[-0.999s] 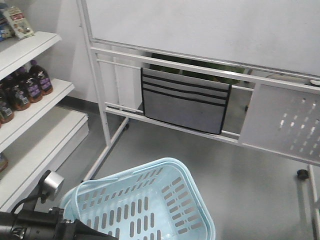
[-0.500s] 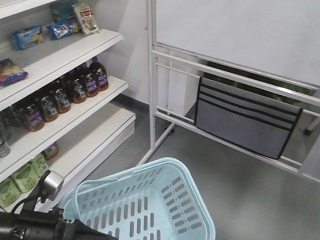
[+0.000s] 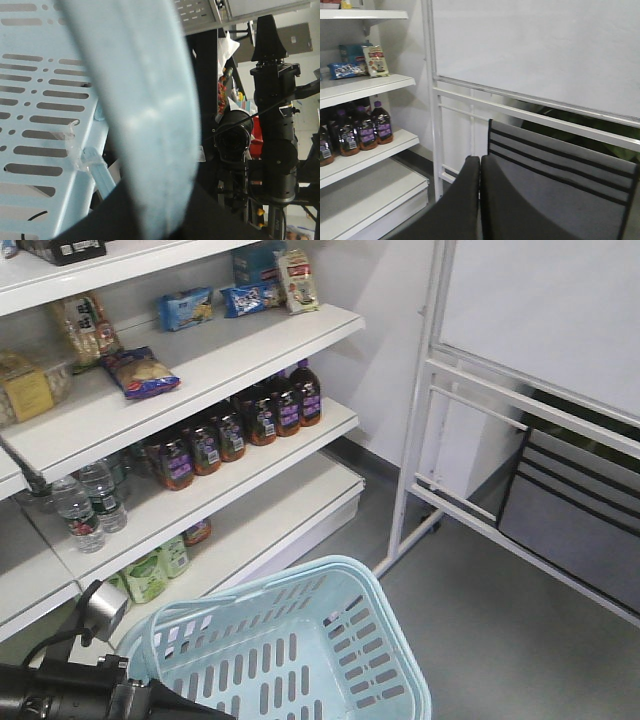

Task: Place coke in basket with both arms
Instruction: 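Turn the base toward the shelves of bottled drinks, then drive the base up to the shelf with the red Coca-Cola bottle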

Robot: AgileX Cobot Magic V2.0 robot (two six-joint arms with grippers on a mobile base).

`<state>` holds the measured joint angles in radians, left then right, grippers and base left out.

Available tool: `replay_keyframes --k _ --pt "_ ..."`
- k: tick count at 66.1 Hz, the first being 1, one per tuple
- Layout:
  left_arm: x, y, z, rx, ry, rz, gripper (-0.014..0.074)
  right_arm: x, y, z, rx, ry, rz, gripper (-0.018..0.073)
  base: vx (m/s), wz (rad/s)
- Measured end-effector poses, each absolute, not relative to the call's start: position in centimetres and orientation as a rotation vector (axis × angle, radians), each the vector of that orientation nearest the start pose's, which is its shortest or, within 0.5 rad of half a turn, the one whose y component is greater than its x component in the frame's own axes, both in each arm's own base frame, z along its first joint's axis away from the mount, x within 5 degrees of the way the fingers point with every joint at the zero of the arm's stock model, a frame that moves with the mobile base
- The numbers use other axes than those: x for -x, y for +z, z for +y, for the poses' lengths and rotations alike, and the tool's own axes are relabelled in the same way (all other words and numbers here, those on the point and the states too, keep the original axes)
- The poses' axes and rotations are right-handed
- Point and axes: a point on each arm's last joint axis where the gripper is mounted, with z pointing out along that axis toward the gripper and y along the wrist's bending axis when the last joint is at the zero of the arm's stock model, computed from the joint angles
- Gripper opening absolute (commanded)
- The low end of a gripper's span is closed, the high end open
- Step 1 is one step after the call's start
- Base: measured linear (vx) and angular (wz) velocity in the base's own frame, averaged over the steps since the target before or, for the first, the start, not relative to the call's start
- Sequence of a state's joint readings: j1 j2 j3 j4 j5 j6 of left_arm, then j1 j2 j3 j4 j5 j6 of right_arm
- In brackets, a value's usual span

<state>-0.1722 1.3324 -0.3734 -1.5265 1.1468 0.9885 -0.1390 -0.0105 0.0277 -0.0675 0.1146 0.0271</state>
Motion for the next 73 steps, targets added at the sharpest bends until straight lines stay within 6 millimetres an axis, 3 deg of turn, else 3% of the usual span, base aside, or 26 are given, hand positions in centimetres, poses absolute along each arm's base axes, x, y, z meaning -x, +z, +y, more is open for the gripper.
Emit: replay_keyframes --k 73 --pt "-15.36 19.77 -11.08 -0.112 -1.711 2.459 -0.0006 -5.61 19.40 -0.86 -0.086 -0.144 1.615 -0.0010 0.10 0.40"
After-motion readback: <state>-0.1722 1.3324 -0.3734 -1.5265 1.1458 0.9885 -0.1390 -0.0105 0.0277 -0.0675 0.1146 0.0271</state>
